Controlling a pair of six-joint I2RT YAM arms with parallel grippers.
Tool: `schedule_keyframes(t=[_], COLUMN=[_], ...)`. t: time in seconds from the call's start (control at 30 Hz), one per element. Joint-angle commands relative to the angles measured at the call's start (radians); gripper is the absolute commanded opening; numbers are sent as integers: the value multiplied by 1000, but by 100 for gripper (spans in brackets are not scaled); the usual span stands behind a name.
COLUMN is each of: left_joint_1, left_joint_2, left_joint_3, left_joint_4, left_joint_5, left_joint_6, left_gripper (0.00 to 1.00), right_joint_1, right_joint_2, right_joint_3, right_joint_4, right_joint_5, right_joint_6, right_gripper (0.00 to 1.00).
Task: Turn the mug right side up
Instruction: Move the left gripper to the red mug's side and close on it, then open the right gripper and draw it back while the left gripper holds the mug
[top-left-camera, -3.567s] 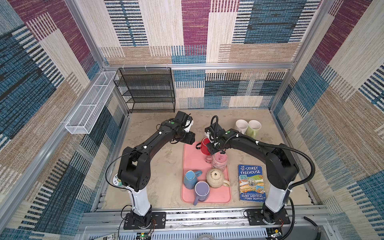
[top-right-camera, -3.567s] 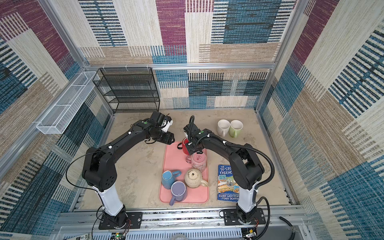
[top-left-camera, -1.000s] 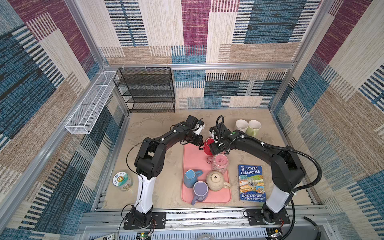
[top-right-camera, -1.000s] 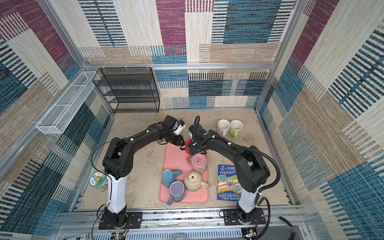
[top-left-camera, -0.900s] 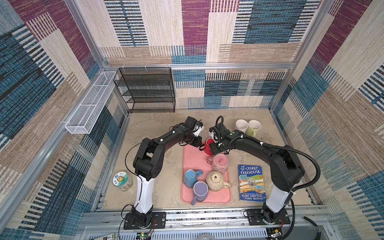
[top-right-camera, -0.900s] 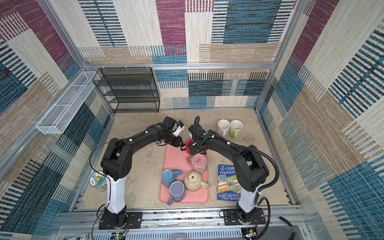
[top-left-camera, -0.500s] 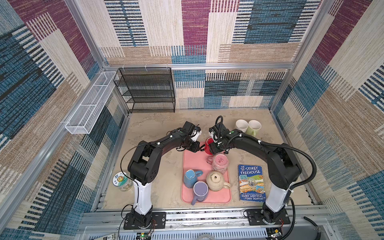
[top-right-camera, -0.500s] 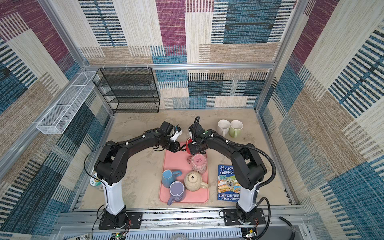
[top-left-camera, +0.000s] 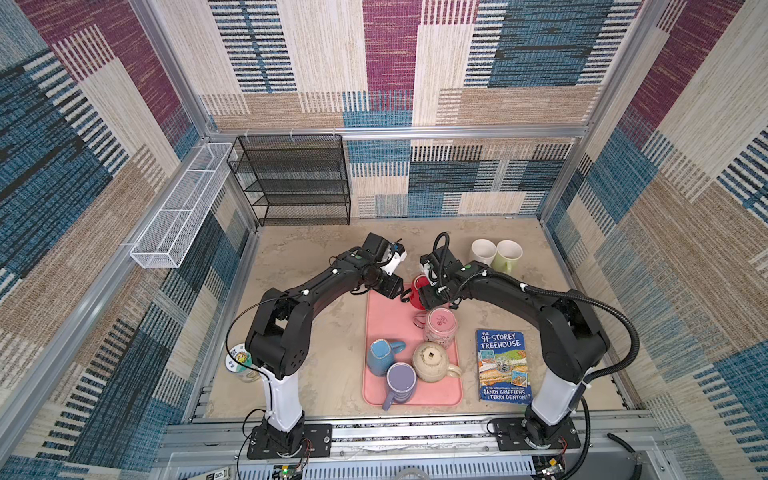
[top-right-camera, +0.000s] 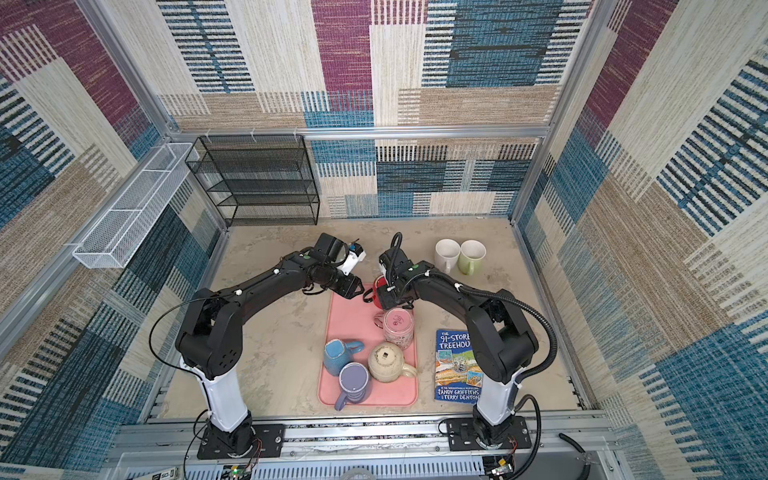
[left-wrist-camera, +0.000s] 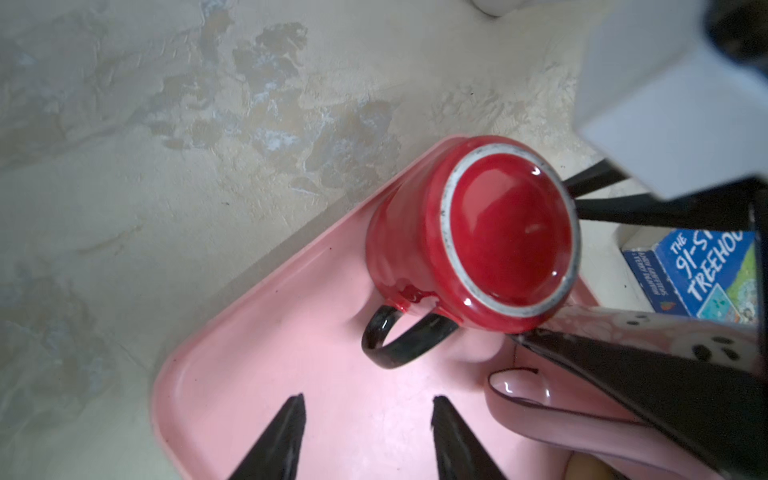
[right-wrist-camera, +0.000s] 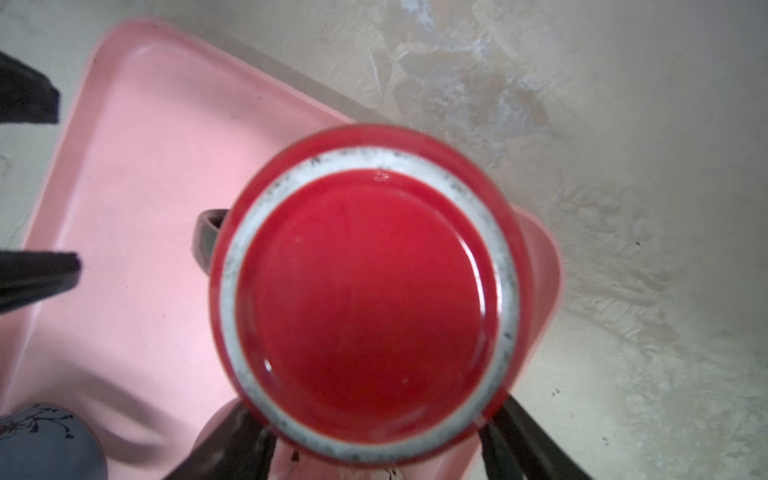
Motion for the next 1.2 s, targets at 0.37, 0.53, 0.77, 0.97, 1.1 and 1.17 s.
schedule_keyframes(t=[0.37, 0.53, 0.77, 0.97, 1.1, 1.17], left_joint_1=[-1, -1, -1, -5, -9, -13], left_joint_2=[-5, 25, 88, 112, 122, 129], left_joint_3=[-26, -7, 27, 40, 50, 56], left_joint_4=[60, 84, 50, 47, 47, 46], left_joint_5=[213, 191, 190, 180, 158, 146], left_joint_6=[368, 427, 475, 455, 443, 440], left_gripper=[56, 55, 50, 41, 41, 40], right_joint_1=[-3, -6, -14, -15, -16, -15], right_joint_2=[-218, -355, -566, -642, -642, -637], right_joint_3=[-104, -166, -219, -233, -234, -237], right_joint_4=[109, 160, 218, 243, 251, 252], right_joint_5=[-5, -32, -77, -115, -129, -127], right_joint_6=[26, 35, 71, 98, 89, 90], right_gripper=[88, 89, 91, 91, 91, 91])
